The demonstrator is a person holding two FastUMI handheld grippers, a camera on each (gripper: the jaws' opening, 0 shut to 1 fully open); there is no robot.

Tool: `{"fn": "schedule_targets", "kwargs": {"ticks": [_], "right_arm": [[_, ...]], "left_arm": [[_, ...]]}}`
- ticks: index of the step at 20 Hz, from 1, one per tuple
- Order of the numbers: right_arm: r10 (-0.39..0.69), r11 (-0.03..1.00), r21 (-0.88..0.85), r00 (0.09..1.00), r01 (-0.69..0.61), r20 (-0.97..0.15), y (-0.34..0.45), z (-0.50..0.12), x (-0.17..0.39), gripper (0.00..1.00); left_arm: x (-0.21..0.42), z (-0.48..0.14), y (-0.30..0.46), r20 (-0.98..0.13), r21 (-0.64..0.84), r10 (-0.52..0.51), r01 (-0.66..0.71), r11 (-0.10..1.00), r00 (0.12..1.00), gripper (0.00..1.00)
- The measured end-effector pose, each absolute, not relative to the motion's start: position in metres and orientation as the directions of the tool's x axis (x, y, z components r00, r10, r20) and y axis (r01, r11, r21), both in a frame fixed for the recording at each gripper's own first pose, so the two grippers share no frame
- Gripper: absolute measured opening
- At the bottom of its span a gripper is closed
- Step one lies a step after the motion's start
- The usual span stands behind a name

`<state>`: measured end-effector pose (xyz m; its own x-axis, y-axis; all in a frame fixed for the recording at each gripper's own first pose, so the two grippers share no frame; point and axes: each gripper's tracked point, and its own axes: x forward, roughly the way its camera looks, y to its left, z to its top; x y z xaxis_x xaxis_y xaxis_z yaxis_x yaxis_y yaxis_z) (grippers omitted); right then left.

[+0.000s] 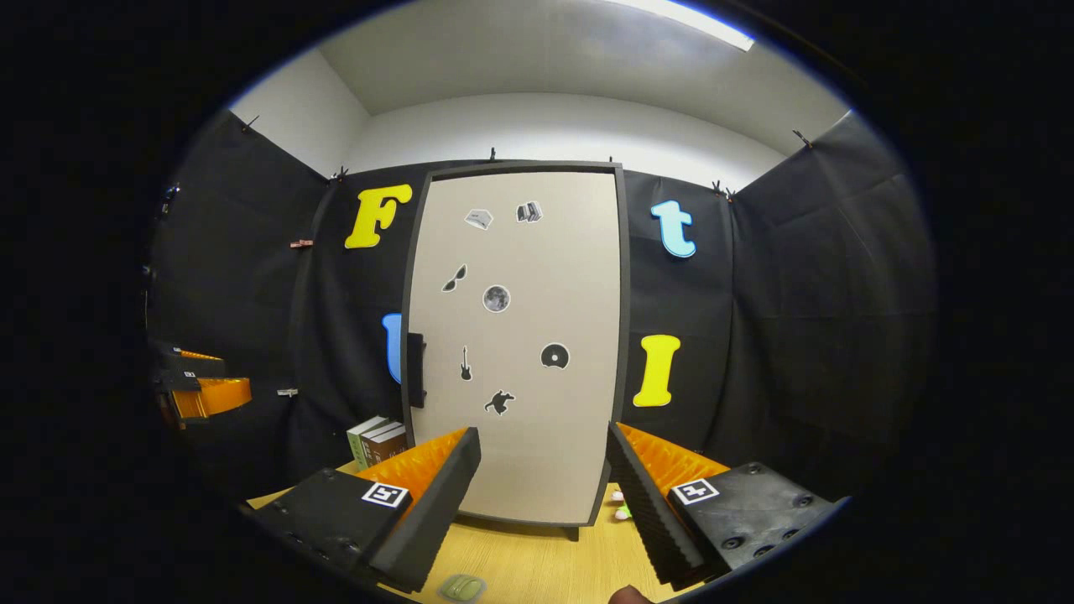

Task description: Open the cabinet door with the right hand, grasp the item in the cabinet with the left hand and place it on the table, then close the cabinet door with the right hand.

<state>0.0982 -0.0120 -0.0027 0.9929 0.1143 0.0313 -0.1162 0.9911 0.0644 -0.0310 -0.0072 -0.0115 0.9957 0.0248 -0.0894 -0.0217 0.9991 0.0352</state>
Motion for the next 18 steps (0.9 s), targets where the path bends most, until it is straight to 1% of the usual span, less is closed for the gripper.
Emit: {"fn": "schedule_targets", "kwargs": {"ticks": [4,7,18], "right_arm": [[0.104,0.990,0.094,0.994,-0.106,0.026,-0.021,-0.004,0.101,0.98],[0.099,0.991,0.085,0.995,-0.100,0.018,-0.025,-0.006,0.103,0.98],[0.107,0.991,0.075,0.994,-0.108,0.020,-0.024,-0.005,0.099,0.98]], "left_arm": [[-0.030,-0.006,-0.012,-0.082,0.029,0.033,-0.031,0.999,0.996,0.96],[-0.030,-0.002,-0.013,-0.076,0.023,0.037,-0.036,0.999,0.996,0.96],[-0.026,-0.011,-0.027,-0.099,0.003,0.015,-0.015,1.000,0.995,0.96]]}}
